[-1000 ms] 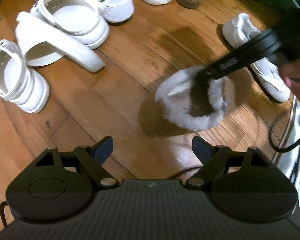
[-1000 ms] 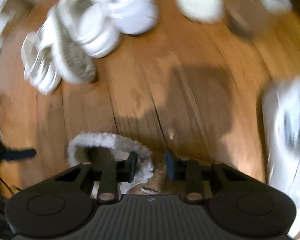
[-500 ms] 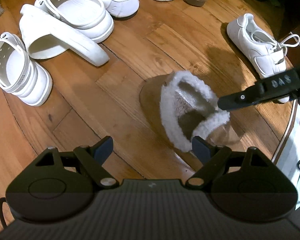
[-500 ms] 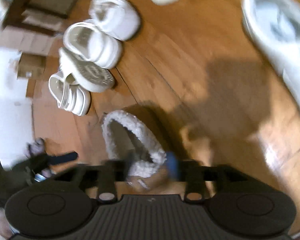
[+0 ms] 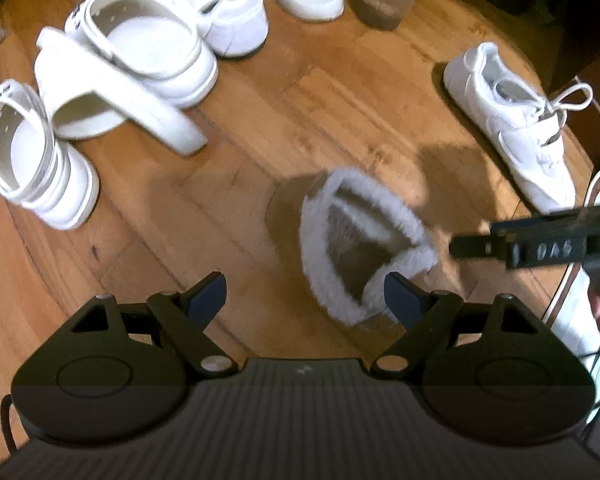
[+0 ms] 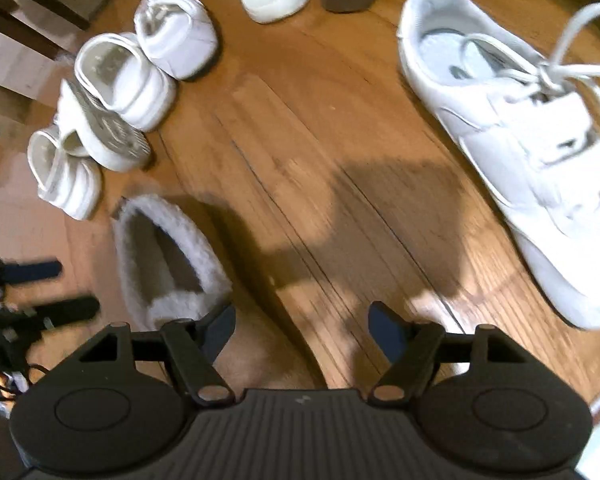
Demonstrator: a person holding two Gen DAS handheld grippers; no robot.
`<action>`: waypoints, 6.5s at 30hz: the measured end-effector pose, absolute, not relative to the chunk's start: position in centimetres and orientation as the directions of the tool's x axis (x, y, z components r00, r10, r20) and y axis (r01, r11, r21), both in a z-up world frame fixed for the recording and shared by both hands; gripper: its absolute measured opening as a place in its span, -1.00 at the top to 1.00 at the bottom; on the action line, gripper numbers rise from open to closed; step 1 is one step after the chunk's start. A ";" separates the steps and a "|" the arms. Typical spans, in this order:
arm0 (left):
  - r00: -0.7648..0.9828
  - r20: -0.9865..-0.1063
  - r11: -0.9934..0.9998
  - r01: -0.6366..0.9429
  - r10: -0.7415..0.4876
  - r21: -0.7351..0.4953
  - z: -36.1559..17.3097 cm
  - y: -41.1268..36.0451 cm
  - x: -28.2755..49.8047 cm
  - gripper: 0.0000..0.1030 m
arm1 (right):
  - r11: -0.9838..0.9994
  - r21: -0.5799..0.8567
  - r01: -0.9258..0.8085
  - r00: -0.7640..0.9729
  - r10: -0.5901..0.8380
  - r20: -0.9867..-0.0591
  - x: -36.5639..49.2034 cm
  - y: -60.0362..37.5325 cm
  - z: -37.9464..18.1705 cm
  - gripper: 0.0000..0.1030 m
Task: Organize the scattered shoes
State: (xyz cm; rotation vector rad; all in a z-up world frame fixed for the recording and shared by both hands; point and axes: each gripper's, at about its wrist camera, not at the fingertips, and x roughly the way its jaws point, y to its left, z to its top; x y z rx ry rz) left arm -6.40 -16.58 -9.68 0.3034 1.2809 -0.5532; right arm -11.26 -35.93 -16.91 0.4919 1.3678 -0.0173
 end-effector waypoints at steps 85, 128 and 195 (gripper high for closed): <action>0.132 -0.951 0.887 0.416 -0.279 -0.202 -12.3 -29.2 8.5 0.74 | 0.881 0.405 0.247 0.483 0.251 -0.839 -2.5 -44.5 -10.8 -0.55; 0.075 -0.952 0.834 0.505 -0.297 -0.221 -12.6 -10.6 -7.9 -0.57 | 0.975 0.191 -0.116 0.323 0.219 -0.921 0.2 -29.5 -14.0 -0.68; 0.071 -0.964 0.860 0.473 -0.256 -0.193 -13.3 -6.1 -9.9 -0.69 | 0.981 0.189 0.053 0.325 0.162 -0.932 -6.1 -32.0 -11.9 -0.69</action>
